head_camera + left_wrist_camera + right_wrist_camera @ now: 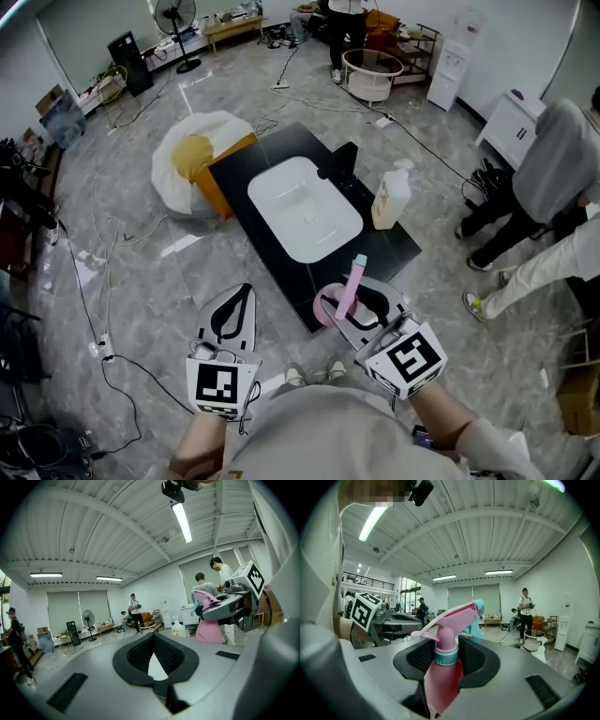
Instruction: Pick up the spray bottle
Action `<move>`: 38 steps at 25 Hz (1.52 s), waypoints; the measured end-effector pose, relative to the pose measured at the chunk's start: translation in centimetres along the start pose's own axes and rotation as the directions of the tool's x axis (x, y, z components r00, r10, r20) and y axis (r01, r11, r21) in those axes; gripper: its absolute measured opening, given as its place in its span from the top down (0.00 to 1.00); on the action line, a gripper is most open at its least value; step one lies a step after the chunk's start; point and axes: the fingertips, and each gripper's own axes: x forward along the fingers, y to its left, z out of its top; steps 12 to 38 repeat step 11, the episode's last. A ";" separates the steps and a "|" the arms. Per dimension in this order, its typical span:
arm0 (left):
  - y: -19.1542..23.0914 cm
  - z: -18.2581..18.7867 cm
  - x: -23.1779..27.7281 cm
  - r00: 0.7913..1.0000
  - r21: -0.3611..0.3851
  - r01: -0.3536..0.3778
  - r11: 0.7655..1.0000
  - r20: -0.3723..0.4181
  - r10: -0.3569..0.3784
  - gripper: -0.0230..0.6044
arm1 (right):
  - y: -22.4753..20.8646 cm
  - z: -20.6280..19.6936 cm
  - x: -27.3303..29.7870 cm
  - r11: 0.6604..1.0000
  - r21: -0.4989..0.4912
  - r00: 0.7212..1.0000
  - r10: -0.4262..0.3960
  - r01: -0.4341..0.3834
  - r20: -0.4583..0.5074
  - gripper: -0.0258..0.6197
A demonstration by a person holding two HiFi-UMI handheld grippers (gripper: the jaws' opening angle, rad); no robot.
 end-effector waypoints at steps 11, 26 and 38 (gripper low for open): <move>0.4 0.8 -0.2 1.000 0.004 0.011 1.000 0.007 -0.011 0.93 | -0.2 1.2 -0.2 0.999 -0.008 0.999 -0.033 0.033 0.025 0.69; 0.4 0.8 -0.2 1.000 0.004 0.011 1.000 0.007 -0.011 0.93 | -0.2 1.2 -0.2 0.999 -0.008 0.999 -0.033 0.033 0.025 0.69; 0.4 0.8 -0.2 1.000 0.004 0.011 1.000 0.007 -0.011 0.93 | -0.2 1.2 -0.2 0.999 -0.008 0.999 -0.033 0.033 0.025 0.69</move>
